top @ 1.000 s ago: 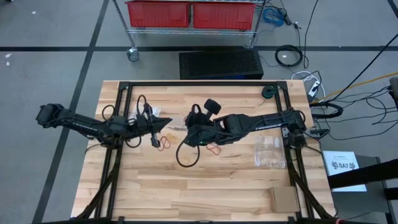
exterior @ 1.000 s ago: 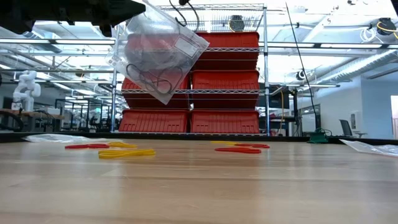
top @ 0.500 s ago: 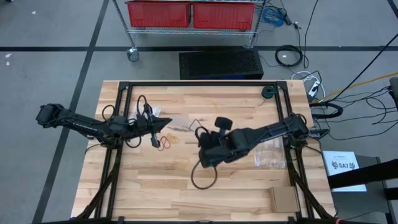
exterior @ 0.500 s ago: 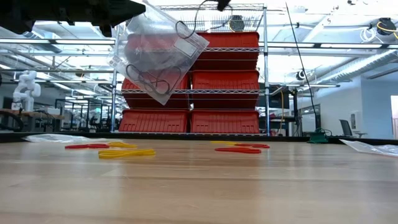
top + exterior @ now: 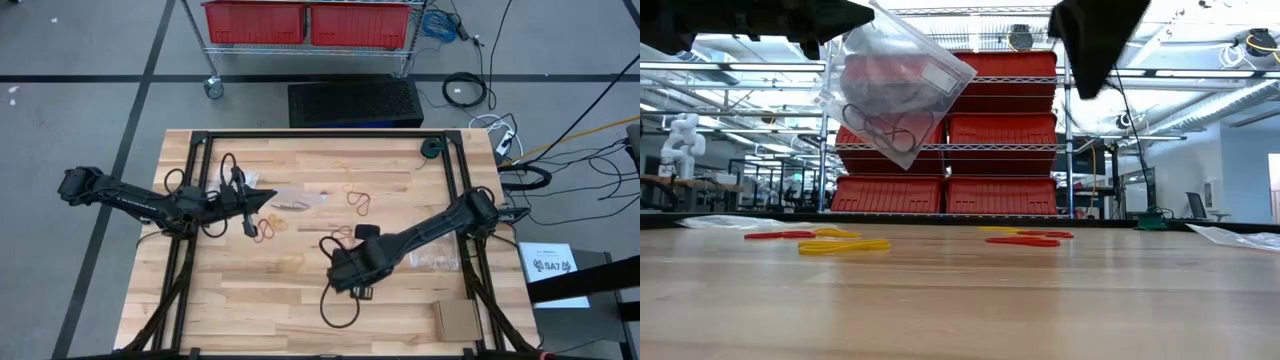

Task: Sort rubber bands
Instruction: Put the rubber band into the zip bag

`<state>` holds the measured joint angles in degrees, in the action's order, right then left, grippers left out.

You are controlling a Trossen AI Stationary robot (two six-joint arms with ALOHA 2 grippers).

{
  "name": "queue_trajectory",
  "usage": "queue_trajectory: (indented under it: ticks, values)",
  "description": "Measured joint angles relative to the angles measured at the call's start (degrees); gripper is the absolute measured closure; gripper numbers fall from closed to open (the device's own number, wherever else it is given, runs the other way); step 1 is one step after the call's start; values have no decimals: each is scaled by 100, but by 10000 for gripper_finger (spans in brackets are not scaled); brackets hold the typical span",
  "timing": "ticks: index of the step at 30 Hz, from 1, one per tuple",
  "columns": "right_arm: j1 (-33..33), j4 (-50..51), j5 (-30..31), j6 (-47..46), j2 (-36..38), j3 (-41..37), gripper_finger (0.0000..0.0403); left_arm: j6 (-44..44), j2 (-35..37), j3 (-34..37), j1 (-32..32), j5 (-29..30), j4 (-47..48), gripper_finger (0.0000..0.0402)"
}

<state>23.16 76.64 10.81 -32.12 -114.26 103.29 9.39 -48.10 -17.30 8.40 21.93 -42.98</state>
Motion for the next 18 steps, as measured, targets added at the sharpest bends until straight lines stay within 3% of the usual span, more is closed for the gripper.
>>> queue_trajectory:
  ticks: [5, 12, 18]
  values:
    - [-46, -379, -391, 71, 2, -642, 403, 0, 0, 0, -1, 0, 0, 401]
    - [-136, -1696, -1199, 379, 2, -1611, 403, 0, 0, 0, 0, 0, 2, 401]
    - [-129, -1983, -1692, 198, 2, -2013, 403, 0, 0, 0, 0, 0, 1, 401]
